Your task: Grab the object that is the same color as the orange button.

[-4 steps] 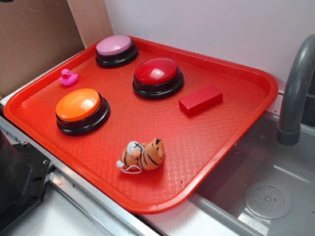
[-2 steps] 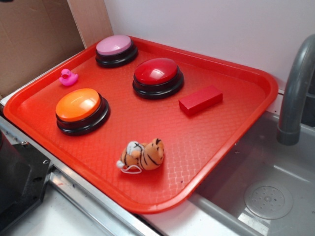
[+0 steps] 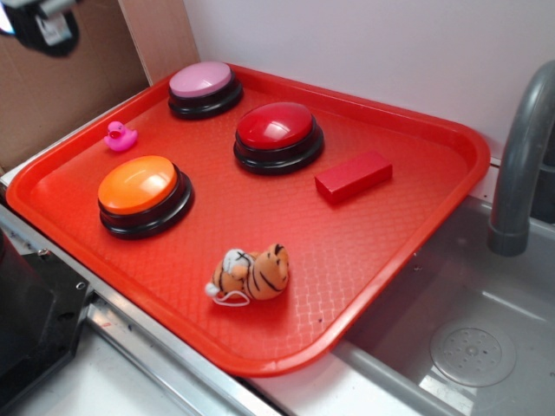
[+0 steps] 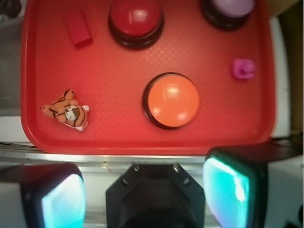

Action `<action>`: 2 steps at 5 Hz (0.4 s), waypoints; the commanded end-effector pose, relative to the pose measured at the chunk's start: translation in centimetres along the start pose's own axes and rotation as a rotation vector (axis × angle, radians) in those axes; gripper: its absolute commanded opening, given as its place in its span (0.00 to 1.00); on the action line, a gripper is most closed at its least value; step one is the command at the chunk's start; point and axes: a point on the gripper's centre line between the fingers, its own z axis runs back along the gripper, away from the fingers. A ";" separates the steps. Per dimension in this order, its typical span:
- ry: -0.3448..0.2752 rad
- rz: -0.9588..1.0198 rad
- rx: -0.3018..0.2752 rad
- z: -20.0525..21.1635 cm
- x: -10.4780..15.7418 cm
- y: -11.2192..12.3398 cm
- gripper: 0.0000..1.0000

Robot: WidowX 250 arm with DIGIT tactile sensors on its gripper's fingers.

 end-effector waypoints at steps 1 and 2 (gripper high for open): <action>-0.004 -0.154 0.003 -0.4 4.1 -4.9 1.00; 0.000 -0.291 -0.004 -0.7 3.9 -10.2 1.00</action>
